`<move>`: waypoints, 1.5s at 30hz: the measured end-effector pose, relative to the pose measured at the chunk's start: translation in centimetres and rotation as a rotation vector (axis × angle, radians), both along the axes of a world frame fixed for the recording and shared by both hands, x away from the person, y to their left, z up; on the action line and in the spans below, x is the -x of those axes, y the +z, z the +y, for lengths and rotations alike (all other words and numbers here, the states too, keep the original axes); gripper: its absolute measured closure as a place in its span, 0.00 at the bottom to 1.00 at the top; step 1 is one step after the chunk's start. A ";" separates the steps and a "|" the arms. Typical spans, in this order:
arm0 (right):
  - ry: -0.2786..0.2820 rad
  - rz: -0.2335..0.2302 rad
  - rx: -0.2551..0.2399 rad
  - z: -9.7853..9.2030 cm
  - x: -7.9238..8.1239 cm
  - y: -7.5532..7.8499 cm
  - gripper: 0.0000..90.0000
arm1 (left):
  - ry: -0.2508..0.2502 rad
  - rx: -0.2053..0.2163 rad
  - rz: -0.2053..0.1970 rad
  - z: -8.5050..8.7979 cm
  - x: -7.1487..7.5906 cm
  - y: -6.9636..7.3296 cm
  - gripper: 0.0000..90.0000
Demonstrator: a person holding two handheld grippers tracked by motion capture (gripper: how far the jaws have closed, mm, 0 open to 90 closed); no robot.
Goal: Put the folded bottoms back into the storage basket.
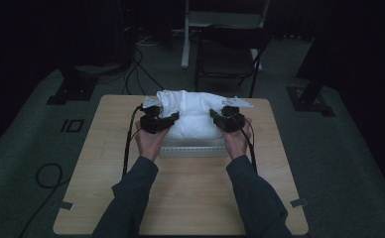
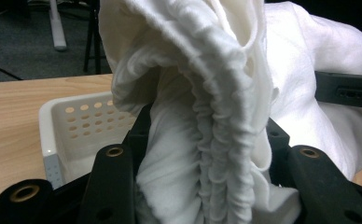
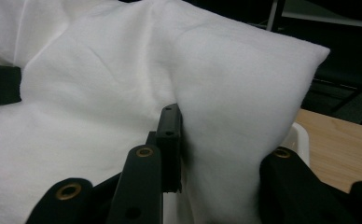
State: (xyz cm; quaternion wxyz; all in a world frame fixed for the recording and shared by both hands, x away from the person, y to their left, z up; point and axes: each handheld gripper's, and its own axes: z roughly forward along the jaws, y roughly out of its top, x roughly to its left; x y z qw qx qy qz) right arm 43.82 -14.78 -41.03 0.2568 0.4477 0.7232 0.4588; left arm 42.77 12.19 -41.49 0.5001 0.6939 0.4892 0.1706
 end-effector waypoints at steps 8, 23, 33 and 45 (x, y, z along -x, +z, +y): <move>-0.010 0.025 0.002 0.1 -0.8 -0.6 0.78 | 0.011 -0.006 0.017 -0.1 -0.7 -0.4 0.60; -0.022 0.066 0.009 0.9 -2.3 -1.2 0.78 | 0.040 0.007 0.054 0.3 -2.0 -1.6 0.60; -0.023 0.088 0.022 0.7 -2.9 -1.8 0.78 | 0.039 -0.001 0.075 0.0 -2.6 -2.4 0.59; -0.040 0.130 0.036 0.8 -3.6 -3.0 0.78 | 0.044 -0.017 0.117 -0.4 -3.5 -3.7 0.59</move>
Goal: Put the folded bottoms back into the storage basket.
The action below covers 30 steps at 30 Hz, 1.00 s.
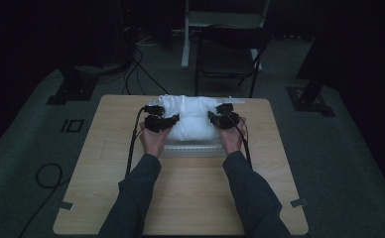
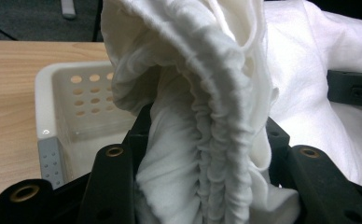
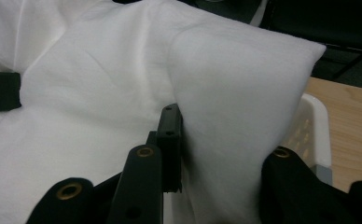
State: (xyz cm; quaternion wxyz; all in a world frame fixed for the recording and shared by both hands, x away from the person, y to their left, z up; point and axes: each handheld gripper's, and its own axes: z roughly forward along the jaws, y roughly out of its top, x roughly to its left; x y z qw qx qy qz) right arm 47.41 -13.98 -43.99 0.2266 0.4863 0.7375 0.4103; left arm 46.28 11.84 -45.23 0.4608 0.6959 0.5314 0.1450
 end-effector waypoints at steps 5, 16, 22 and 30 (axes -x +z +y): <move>-0.002 0.011 0.006 0.1 -0.2 -0.3 0.78 | 0.001 -0.012 0.010 -0.1 -0.2 -0.3 0.59; -0.003 0.032 0.015 0.2 -0.5 -0.9 0.79 | 0.004 -0.033 0.034 -0.3 -0.6 -0.9 0.59; -0.005 0.042 0.021 0.2 -0.6 -1.1 0.79 | 0.007 -0.040 0.046 -0.5 -0.8 -1.2 0.59; -0.002 0.065 0.030 0.3 -0.7 -1.5 0.79 | 0.002 -0.056 0.065 -0.4 -0.9 -1.6 0.59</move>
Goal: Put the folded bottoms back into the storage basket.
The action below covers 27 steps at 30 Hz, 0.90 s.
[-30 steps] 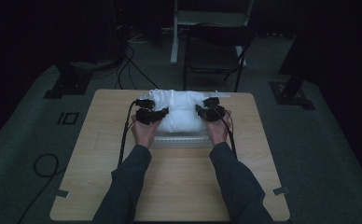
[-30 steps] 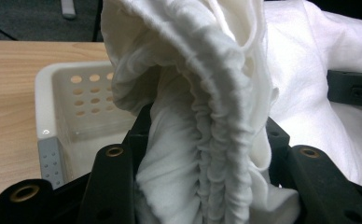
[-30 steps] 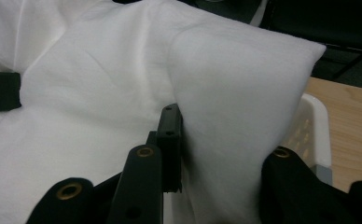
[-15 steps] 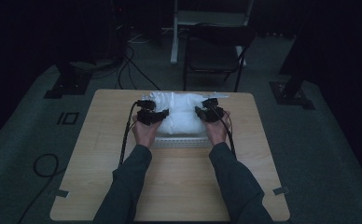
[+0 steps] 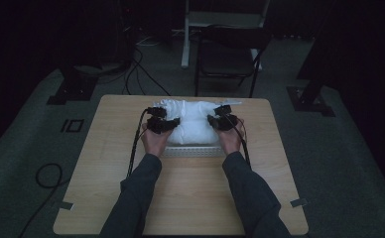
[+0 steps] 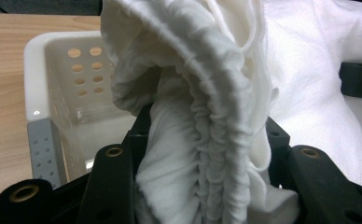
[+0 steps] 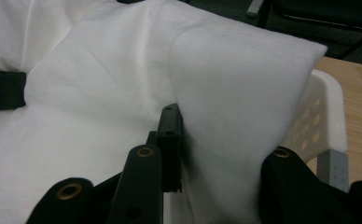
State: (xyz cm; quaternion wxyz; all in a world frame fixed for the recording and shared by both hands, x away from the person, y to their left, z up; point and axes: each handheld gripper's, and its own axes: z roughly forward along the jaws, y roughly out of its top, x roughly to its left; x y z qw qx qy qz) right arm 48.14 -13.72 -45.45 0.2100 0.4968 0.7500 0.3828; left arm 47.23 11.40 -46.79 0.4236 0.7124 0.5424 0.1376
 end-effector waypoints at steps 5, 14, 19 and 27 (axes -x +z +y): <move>0.002 0.010 0.006 0.2 -0.1 -0.3 0.78 | -0.001 -0.013 0.011 0.0 0.0 -0.2 0.59; -0.006 0.035 0.028 0.4 0.0 -0.6 0.78 | -0.006 -0.037 0.038 -0.2 -0.1 -0.6 0.59; -0.008 0.044 0.037 0.3 -0.1 -0.6 0.78 | -0.009 -0.051 0.055 -0.5 -0.1 -0.8 0.58; -0.012 0.072 0.049 0.4 -0.2 -1.1 0.78 | 0.002 -0.091 0.086 -0.8 0.0 -0.8 0.57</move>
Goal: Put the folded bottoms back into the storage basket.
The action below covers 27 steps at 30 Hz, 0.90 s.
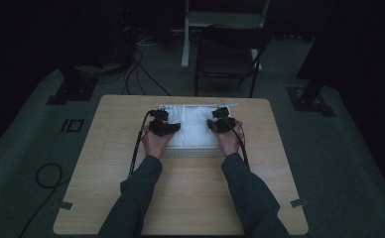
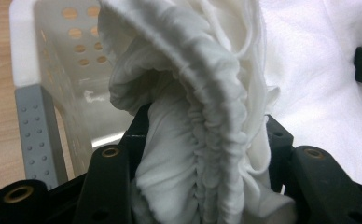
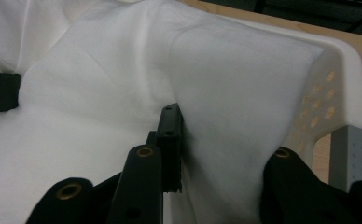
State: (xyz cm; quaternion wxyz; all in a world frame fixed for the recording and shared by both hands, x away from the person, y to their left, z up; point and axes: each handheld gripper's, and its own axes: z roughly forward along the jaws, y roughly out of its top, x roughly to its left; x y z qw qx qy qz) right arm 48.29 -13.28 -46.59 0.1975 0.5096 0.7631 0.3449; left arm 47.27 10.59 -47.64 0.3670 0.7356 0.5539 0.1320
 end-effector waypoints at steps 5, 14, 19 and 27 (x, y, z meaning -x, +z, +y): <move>-0.003 0.012 0.008 0.1 0.0 -0.2 0.78 | 0.016 -0.016 0.035 -0.1 -0.2 -0.1 0.54; -0.018 0.033 0.032 0.1 0.0 -0.7 0.78 | 0.029 -0.050 0.046 -0.2 -0.2 -0.2 0.52; -0.018 0.041 0.040 0.0 0.0 -0.9 0.78 | 0.027 -0.065 0.034 -0.3 0.0 -0.1 0.51; -0.030 0.060 0.048 -0.1 0.0 -1.3 0.77 | 0.061 -0.090 0.010 0.0 0.1 0.0 0.47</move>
